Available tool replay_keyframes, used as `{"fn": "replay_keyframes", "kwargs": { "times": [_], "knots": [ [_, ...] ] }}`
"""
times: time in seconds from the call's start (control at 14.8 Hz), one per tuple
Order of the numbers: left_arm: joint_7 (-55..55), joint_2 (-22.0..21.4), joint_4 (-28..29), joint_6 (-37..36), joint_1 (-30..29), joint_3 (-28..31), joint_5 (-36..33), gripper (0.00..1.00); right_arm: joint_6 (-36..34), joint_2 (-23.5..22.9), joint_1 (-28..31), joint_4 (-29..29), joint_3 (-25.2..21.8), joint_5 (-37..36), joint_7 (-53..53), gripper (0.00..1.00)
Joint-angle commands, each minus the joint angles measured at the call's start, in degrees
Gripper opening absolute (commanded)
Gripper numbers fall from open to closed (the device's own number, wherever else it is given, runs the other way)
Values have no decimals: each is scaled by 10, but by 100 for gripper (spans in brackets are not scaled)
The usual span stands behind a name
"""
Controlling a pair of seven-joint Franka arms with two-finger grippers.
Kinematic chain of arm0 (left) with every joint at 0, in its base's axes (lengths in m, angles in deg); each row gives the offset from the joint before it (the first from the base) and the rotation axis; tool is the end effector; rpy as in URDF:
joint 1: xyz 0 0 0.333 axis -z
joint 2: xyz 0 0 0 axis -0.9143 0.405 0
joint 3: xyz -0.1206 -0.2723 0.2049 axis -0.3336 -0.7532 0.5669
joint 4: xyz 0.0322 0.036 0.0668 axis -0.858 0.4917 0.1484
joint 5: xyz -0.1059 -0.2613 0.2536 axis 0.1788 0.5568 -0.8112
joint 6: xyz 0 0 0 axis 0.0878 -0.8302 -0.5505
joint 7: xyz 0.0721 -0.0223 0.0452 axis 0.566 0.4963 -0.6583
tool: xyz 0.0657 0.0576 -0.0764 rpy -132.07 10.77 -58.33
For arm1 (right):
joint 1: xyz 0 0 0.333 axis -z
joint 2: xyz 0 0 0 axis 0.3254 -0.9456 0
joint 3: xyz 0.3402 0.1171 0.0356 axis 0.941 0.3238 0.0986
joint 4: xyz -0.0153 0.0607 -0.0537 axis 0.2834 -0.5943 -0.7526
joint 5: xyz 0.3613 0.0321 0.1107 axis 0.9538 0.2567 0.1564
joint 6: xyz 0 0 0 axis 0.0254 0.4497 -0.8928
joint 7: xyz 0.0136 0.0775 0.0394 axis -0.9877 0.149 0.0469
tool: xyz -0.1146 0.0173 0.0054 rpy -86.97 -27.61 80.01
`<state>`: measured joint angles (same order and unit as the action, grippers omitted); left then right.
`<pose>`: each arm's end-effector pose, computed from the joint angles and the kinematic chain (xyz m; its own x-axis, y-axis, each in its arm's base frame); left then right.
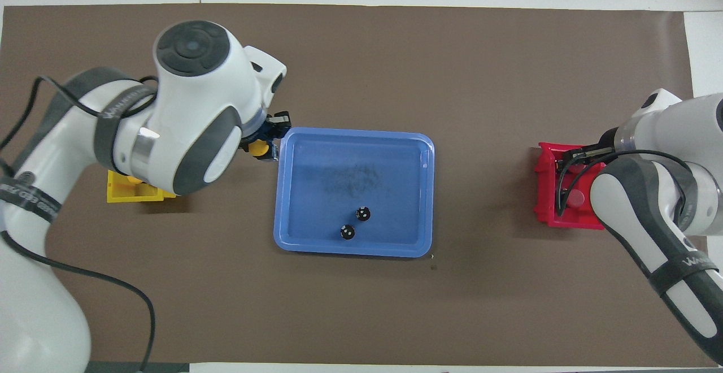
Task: Sort red and yellow buttons by color
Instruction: 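Lower the yellow button into the yellow bin and open the left gripper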
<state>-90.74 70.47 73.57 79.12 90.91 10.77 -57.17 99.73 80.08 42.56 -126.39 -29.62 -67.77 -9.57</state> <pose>0.5719 -0.2572 0.4966 0.9868 0.1498 -0.0619 0.1451 -0.9866 -0.0744 0.5454 -0.0430 0.4266 0.9910 0.1337 0.0123 0.1336 -0.9910 0.0075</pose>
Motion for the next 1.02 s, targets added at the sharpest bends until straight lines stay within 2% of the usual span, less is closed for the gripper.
{"fn": "replay_keyframes", "kwargs": {
  "times": [0.0,0.07,0.14,0.27,0.41,0.61,0.81,0.95],
  "knots": [
    [90,-19,-2,-16,-77,-3,-9,1,-89,5,5,69,4,-13,-13,58],
    [120,-20,-9,-16,-98,-3,-9,1,-134,7,5,103,5,-12,-11,59],
    [145,-20,-11,-13,-116,-2,-9,1,-169,15,5,132,5,-12,-9,68],
    [169,-19,-14,-2,-153,-2,-10,1,-240,34,7,185,5,-8,-8,98],
    [184,-20,-3,19,-168,3,-11,1,-308,48,10,233,3,-3,-5,100],
    [227,-38,50,64,-190,8,-15,1,-379,49,10,306,2,-3,26,100],
    [228,-52,118,149,-195,8,-15,1,-423,40,17,345,0,-1,34,100],
    [227,-52,136,170,-201,8,-16,1,-435,42,18,349,-16,-3,34,100]
  ]
}}
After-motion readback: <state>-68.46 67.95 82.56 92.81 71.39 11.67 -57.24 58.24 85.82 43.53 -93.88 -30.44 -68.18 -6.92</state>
